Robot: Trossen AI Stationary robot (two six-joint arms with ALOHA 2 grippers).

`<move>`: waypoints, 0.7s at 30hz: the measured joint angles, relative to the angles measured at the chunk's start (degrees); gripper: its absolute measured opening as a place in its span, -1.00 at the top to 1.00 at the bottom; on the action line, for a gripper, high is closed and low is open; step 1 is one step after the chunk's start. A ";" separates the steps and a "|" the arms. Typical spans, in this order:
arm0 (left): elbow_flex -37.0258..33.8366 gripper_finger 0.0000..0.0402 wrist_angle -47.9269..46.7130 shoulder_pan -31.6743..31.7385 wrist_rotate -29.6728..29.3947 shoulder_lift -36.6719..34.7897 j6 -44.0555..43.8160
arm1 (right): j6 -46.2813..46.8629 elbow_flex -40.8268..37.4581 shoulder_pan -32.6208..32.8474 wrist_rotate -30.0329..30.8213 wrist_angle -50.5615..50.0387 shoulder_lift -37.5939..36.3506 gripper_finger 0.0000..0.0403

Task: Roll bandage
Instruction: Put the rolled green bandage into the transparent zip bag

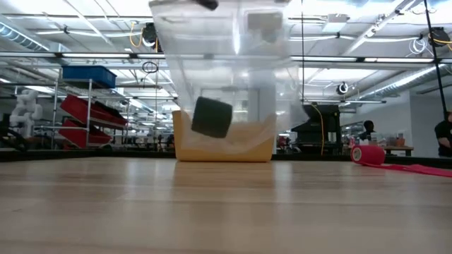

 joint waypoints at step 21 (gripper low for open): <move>0.02 0.99 -49.31 2.95 -3.78 0.00 -41.48 | 6.33 -0.01 13.68 8.73 -6.48 -9.45 0.43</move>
